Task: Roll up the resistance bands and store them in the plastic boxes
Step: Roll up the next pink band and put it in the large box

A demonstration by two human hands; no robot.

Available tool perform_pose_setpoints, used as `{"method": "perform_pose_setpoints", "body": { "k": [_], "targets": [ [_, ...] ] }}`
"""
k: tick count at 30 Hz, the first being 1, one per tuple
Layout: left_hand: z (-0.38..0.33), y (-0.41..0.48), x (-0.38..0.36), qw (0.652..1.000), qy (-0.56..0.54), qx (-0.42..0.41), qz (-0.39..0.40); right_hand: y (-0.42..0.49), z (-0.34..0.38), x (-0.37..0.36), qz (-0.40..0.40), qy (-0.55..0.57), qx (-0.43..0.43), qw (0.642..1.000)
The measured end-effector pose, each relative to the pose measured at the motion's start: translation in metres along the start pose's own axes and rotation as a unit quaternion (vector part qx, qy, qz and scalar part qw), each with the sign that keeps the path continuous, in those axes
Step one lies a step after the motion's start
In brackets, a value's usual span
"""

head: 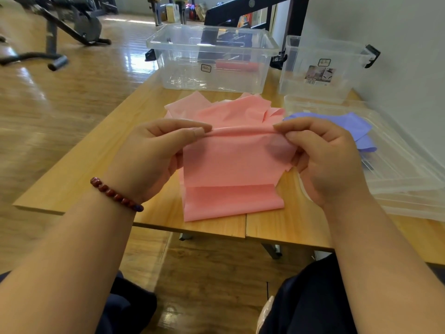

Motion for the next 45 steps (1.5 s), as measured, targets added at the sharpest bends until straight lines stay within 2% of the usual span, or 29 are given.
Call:
{"method": "perform_pose_setpoints", "body": {
  "k": [3, 7, 11, 17, 25, 29, 33, 36, 40, 45],
  "targets": [
    [-0.001, 0.003, 0.006, 0.998, 0.049, -0.022, -0.015, -0.001, 0.001, -0.001, 0.009, -0.001, -0.002, 1.0],
    [0.0, 0.005, 0.006, 0.998, 0.055, -0.025, -0.006, -0.003, 0.004, 0.0, -0.011, -0.04, 0.014, 0.999],
    [-0.001, 0.003, 0.01, 0.995, 0.087, -0.031, -0.032, -0.003, 0.005, -0.003, -0.002, -0.069, 0.023, 0.997],
    [0.001, -0.001, 0.006, 0.996, 0.081, -0.016, -0.037, -0.002, 0.009, 0.001, -0.012, -0.096, 0.048, 0.994],
    [0.009, -0.002, 0.0, 0.998, 0.047, 0.04, 0.01, -0.002, 0.009, 0.004, -0.019, -0.107, 0.057, 0.992],
    [0.004, -0.001, 0.005, 0.998, 0.068, 0.006, -0.017, -0.002, 0.01, 0.001, 0.0, -0.114, 0.057, 0.992],
    [0.0, -0.001, 0.004, 0.998, 0.045, -0.02, -0.036, -0.001, -0.007, -0.012, 0.065, -0.068, -0.008, 0.996],
    [-0.001, 0.0, 0.006, 0.998, 0.05, -0.024, -0.038, -0.003, -0.022, -0.021, 0.098, -0.109, -0.062, 0.987],
    [-0.003, 0.0, 0.007, 0.996, 0.076, -0.029, -0.029, -0.002, -0.011, -0.013, 0.037, -0.121, -0.024, 0.992],
    [0.003, -0.001, 0.006, 0.991, 0.131, 0.013, -0.019, -0.004, 0.005, -0.007, 0.0, -0.139, 0.04, 0.99]
  ]
}}
Point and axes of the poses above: each hand's wrist, its own y-axis towards the middle knuckle, its own x-axis out of the back of the hand, z = x × y, the point moved 10 cm from there along y, towards the middle knuckle, and after that the axes turned 15 degrees about -y, right-handed, at the moved point
